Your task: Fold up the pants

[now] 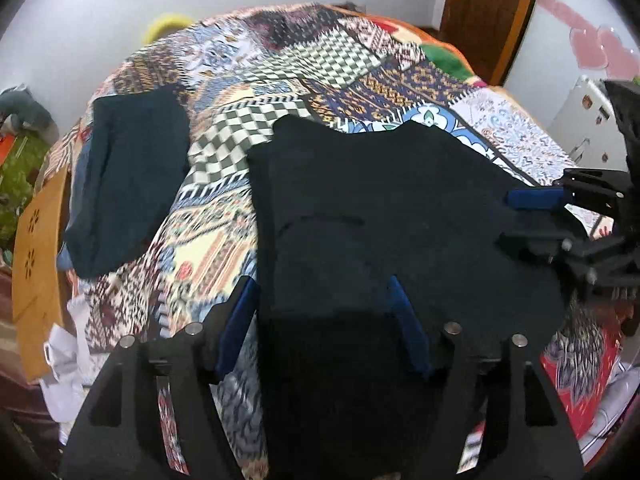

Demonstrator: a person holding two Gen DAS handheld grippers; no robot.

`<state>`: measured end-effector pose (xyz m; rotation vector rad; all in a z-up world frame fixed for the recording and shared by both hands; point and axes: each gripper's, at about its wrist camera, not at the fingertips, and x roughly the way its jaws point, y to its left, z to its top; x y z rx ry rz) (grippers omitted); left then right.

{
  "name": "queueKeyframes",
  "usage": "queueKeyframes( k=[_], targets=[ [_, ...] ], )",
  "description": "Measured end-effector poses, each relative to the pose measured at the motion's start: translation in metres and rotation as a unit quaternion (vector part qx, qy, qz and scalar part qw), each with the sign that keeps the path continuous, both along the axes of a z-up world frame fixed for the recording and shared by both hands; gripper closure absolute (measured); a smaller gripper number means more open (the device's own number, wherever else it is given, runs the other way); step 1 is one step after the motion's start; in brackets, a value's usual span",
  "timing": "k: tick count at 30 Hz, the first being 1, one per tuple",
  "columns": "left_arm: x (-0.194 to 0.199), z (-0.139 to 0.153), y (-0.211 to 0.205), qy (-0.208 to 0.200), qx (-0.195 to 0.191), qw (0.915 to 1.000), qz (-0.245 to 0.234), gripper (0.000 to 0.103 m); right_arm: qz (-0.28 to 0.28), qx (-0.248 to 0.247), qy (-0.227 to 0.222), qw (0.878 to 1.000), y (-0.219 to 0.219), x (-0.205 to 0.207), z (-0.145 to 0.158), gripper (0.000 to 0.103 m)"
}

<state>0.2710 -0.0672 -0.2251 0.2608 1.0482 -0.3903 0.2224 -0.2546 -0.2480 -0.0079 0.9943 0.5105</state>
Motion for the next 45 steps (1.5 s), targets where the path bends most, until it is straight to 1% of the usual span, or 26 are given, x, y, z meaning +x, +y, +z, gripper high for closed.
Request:
queueKeyframes(
  k=[3,5,7,9,10,12,13,15,16,19,22,23,25,26,28,29,30,32,35,38,41,42,45],
  targets=[
    [-0.016,0.009,0.019,-0.007,-0.020,0.9997,0.012,0.032,-0.019,0.015,0.004,1.000,-0.019,-0.009,0.003,0.055],
    [-0.025,0.013,0.027,-0.008,-0.027,0.9994,0.018,0.032,-0.031,0.011,0.000,0.999,-0.028,-0.016,0.004,0.055],
    [-0.034,0.015,0.034,-0.018,-0.019,0.9994,0.024,0.032,-0.047,-0.008,-0.012,0.999,-0.035,-0.023,0.005,0.054],
    [-0.044,0.016,0.040,-0.037,0.005,0.9986,0.037,0.032,-0.058,0.007,-0.005,0.998,-0.046,-0.029,0.004,0.054],
    [-0.048,0.015,0.045,-0.039,0.005,0.9983,0.043,0.032,-0.068,0.010,-0.003,0.998,-0.050,-0.030,0.004,0.054],
    [-0.049,0.012,0.055,-0.029,-0.007,0.9980,0.056,0.032,-0.084,0.007,-0.004,0.996,-0.058,-0.033,0.003,0.054],
    [-0.049,0.010,0.059,-0.026,-0.002,0.9974,0.067,0.032,-0.088,0.012,-0.001,0.996,-0.062,-0.035,0.002,0.054],
    [-0.048,0.009,0.068,-0.032,0.024,0.9952,0.090,0.033,-0.096,0.018,0.006,0.995,-0.070,-0.037,0.002,0.054],
    [-0.047,0.009,0.072,-0.032,0.025,0.9944,0.097,0.033,-0.099,0.018,0.006,0.995,-0.071,-0.038,0.003,0.052],
    [-0.041,0.015,0.085,-0.028,0.011,0.9932,0.113,0.034,-0.107,0.011,-0.003,0.994,-0.078,-0.041,0.011,0.052],
    [-0.035,0.032,0.087,-0.048,-0.002,0.9915,0.121,0.034,-0.116,0.013,-0.013,0.993,-0.083,-0.037,0.023,0.051],
    [-0.032,0.038,0.085,-0.052,-0.009,0.9913,0.121,0.033,-0.118,0.017,-0.018,0.993,-0.084,-0.036,0.027,0.050],
    [-0.026,0.051,0.079,-0.062,-0.026,0.9914,0.112,0.033,-0.120,0.025,-0.031,0.992,-0.085,-0.031,0.035,0.041],
    [-0.024,0.055,0.076,-0.064,-0.031,0.9916,0.108,0.030,-0.121,0.029,-0.040,0.991,-0.085,-0.029,0.040,0.038],
    [-0.015,0.063,0.065,-0.070,-0.042,0.9920,0.097,0.023,-0.120,0.034,-0.057,0.991,-0.081,-0.023,0.048,0.028],
    [-0.011,0.066,0.060,-0.071,-0.047,0.9921,0.092,0.018,-0.119,0.036,-0.062,0.990,-0.080,-0.020,0.049,0.025],
    [-0.005,0.066,0.053,-0.067,-0.054,0.9925,0.087,0.014,-0.118,0.041,-0.064,0.990,-0.078,-0.016,0.050,0.023],
    [0.008,0.063,0.044,-0.049,-0.064,0.9935,0.080,0.013,-0.114,0.048,-0.058,0.991,-0.074,-0.006,0.047,0.021],
    [0.032,0.046,0.032,0.001,-0.077,0.9941,0.076,0.013,-0.102,0.053,-0.032,0.993,-0.066,0.011,0.034,0.021],
    [0.051,0.024,0.020,0.047,-0.074,0.9935,0.073,0.013,-0.086,0.060,0.006,0.994,-0.061,0.029,0.014,0.021],
    [0.066,0.002,0.011,0.084,-0.060,0.9924,0.068,0.013,-0.076,0.067,0.055,0.993,-0.058,0.046,-0.009,0.021],
    [0.069,-0.003,0.010,0.094,-0.061,0.9916,0.066,0.013,-0.070,0.068,0.072,0.993,-0.057,0.052,-0.018,0.021],
    [0.077,-0.018,0.007,0.123,-0.068,0.9880,0.064,0.013,-0.048,0.070,0.097,0.992,-0.051,0.063,-0.032,0.021]
  ],
)
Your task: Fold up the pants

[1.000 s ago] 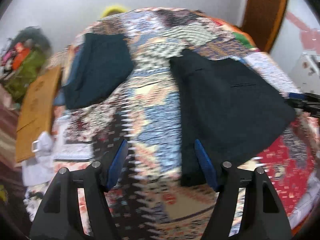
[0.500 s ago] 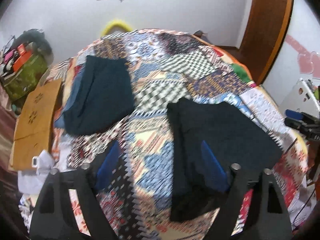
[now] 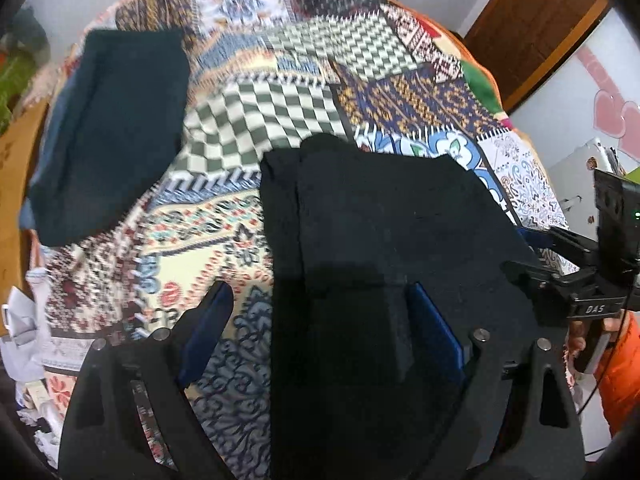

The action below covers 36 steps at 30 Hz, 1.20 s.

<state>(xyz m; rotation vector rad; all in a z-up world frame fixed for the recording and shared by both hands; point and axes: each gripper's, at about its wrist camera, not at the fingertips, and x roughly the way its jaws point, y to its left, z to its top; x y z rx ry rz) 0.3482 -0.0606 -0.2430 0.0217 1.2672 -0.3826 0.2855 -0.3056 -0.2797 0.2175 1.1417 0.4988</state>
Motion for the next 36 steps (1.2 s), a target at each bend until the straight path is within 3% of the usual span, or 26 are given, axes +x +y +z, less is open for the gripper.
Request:
queueKeyframes(
  k=[6,7,8,9,14,15,19,23,26,32,36],
  targets=[
    [0.015,-0.016,-0.009,0.050,-0.036,0.9981,-0.008,0.013,0.001,0.061,0.045,0.997,-0.001,0.022,-0.016,0.021],
    [0.017,-0.017,-0.011,0.052,-0.037,0.9979,-0.011,0.014,0.005,0.065,0.047,0.997,0.001,0.023,-0.017,0.025],
    [0.018,-0.016,-0.013,0.054,-0.040,0.9977,-0.014,0.020,0.012,0.069,0.047,0.996,0.004,0.025,-0.017,0.028],
    [0.019,-0.015,-0.015,0.055,-0.045,0.9973,-0.018,0.031,0.017,0.075,0.051,0.996,0.005,0.026,-0.016,0.038],
    [0.017,-0.006,-0.016,0.034,-0.043,0.9984,-0.010,0.056,0.020,0.075,0.055,0.995,0.008,0.026,-0.010,0.058],
    [0.016,-0.002,-0.014,0.029,-0.049,0.9983,-0.010,0.060,0.019,0.070,0.049,0.996,0.008,0.025,-0.007,0.069],
    [0.005,0.018,-0.017,-0.005,-0.047,0.9985,-0.027,0.069,0.036,0.026,-0.012,0.999,0.020,0.016,0.017,0.080],
    [-0.007,0.049,-0.017,-0.056,-0.042,0.9967,-0.039,0.072,0.044,-0.008,-0.067,0.997,0.031,0.008,0.044,0.081],
    [-0.017,0.078,-0.009,-0.107,-0.038,0.9927,-0.040,0.073,0.041,-0.002,-0.104,0.994,0.035,0.008,0.070,0.082],
    [-0.023,0.132,0.029,-0.193,-0.026,0.9808,-0.002,0.073,0.040,0.011,-0.206,0.978,0.069,0.016,0.136,0.082],
    [-0.020,0.166,0.063,-0.250,-0.012,0.9678,0.029,0.073,0.049,0.019,-0.255,0.966,0.099,0.027,0.168,0.082]
  ],
)
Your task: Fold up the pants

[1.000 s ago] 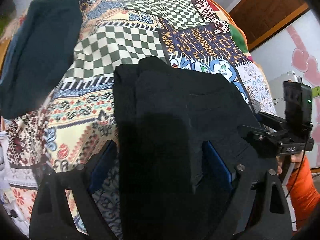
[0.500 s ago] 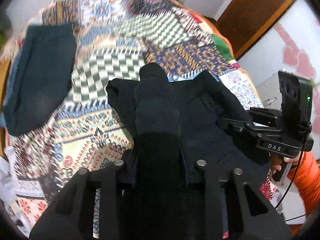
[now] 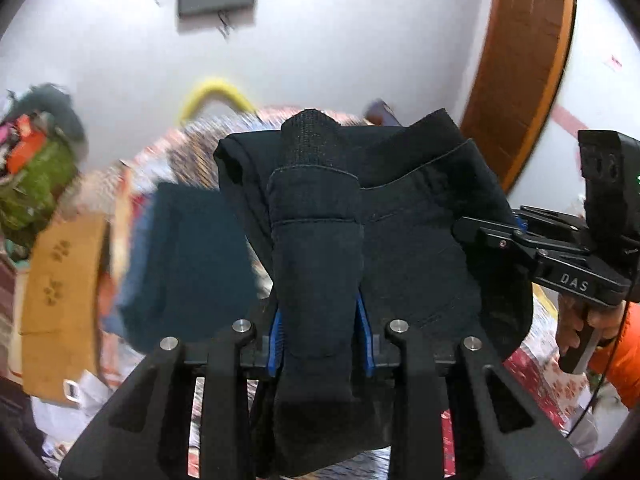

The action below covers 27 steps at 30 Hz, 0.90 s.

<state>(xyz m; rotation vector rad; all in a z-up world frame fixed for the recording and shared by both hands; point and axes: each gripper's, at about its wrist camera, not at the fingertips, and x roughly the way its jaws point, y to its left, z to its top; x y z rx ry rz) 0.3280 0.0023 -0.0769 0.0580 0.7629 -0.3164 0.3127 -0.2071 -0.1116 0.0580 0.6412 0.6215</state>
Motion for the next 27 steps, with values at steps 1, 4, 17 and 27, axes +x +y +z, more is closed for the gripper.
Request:
queueKeyframes(
  k=[1,4,17,27],
  targets=[
    [0.001,0.007,0.009,-0.013,0.003,0.9999,0.010,0.073,0.002,0.000,-0.012,1.000,0.010,0.004,0.006,0.082],
    [0.007,0.024,0.036,-0.044,0.009,0.9984,0.035,0.073,0.011,0.009,-0.038,0.999,0.035,0.017,0.024,0.082],
    [0.091,-0.024,0.125,-0.027,0.035,0.9914,0.123,0.073,0.038,0.027,-0.013,0.999,0.132,0.104,-0.008,0.082],
    [0.186,-0.163,0.152,0.063,0.044,0.9841,0.160,0.073,0.008,-0.043,0.061,0.997,0.185,0.174,-0.113,0.082]
  ],
)
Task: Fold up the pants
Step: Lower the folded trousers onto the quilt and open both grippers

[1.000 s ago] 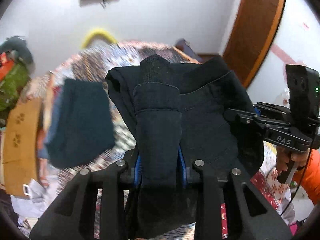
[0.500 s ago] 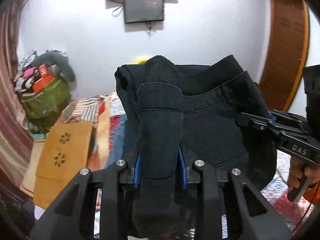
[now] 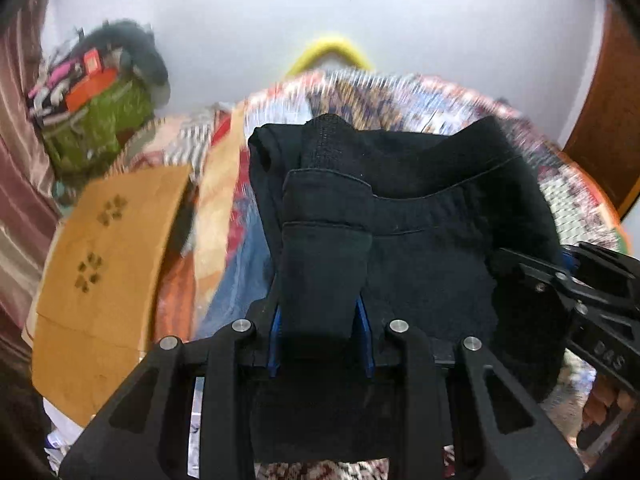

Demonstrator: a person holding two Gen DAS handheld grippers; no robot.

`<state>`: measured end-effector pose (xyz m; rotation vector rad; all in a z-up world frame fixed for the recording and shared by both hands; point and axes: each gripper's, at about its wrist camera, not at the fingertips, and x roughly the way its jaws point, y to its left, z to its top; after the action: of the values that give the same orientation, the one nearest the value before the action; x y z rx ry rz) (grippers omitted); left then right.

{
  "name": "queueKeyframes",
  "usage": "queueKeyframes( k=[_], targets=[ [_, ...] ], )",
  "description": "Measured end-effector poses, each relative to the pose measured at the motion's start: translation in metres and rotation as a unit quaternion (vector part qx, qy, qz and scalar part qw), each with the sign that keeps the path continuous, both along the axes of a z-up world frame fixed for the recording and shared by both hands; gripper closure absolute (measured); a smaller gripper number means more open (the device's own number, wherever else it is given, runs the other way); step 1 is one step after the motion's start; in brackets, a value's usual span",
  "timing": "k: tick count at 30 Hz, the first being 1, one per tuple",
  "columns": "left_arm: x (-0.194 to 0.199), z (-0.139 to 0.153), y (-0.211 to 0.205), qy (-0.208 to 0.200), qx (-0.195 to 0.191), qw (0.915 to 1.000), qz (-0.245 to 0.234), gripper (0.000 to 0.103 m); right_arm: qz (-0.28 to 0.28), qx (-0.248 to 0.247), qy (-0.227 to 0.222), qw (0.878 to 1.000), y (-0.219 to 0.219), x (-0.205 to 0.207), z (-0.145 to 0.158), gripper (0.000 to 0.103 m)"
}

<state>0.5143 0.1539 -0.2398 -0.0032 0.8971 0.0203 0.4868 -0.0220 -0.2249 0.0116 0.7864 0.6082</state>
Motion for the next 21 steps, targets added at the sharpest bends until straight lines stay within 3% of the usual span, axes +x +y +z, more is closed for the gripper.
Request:
queueKeyframes(
  k=[4,5,7,11,17,21],
  targets=[
    [0.026,-0.041,0.007,0.023,0.002,0.9997,0.010,0.068,-0.014,-0.035,0.029,0.999,0.007,0.022,-0.033,0.080],
    [0.029,-0.047,0.009,0.027,0.003,0.9995,0.016,0.063,-0.018,-0.042,0.036,0.998,0.008,0.026,-0.037,0.079],
    [0.031,-0.053,0.010,0.036,0.000,0.9990,0.028,0.055,-0.022,-0.058,0.059,0.996,0.006,0.034,-0.046,0.071],
    [0.016,-0.046,0.012,0.052,-0.015,0.9978,0.037,0.048,-0.010,-0.088,0.065,0.994,0.000,0.024,-0.042,0.068],
    [-0.038,0.004,0.023,0.027,-0.018,0.9983,0.048,0.048,0.002,-0.082,-0.001,0.997,-0.023,-0.029,0.012,0.067],
    [-0.094,0.067,0.023,-0.032,-0.017,0.9981,0.049,0.048,0.006,-0.048,-0.069,0.996,-0.043,-0.081,0.071,0.067]
  ],
)
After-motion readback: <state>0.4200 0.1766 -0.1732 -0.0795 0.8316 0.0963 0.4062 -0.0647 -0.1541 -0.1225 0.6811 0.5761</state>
